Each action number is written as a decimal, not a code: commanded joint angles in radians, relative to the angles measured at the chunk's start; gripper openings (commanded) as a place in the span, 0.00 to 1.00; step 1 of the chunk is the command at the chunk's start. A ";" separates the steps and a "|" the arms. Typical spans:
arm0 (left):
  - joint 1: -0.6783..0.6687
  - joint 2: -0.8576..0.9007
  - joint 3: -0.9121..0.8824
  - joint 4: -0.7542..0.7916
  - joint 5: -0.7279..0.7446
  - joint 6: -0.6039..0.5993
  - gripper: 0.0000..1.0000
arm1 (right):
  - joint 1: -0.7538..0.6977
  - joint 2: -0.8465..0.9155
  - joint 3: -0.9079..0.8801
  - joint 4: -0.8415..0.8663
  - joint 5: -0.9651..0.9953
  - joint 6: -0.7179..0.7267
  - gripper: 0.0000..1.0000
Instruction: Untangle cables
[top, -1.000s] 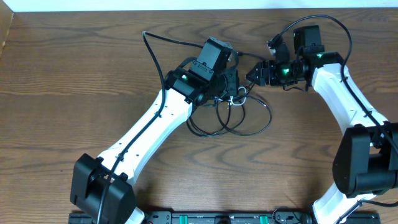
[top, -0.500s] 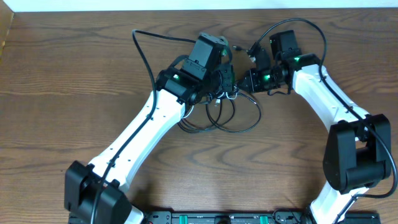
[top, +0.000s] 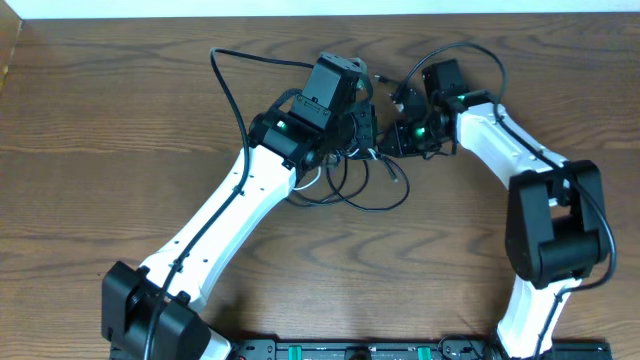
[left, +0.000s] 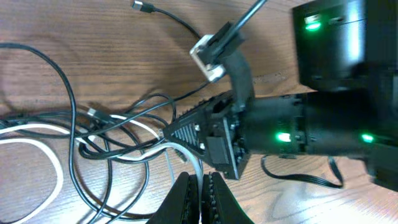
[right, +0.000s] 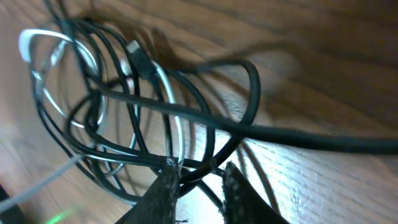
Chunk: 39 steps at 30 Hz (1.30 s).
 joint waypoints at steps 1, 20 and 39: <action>0.014 -0.069 0.023 0.012 -0.017 0.037 0.07 | 0.008 0.058 -0.002 0.008 0.008 0.013 0.22; 0.190 -0.351 0.094 0.107 -0.018 0.037 0.07 | 0.008 0.110 -0.002 0.014 0.034 0.039 0.22; 0.210 -0.205 0.093 -0.276 -0.025 0.082 0.53 | 0.008 0.110 -0.003 0.014 0.034 0.039 0.34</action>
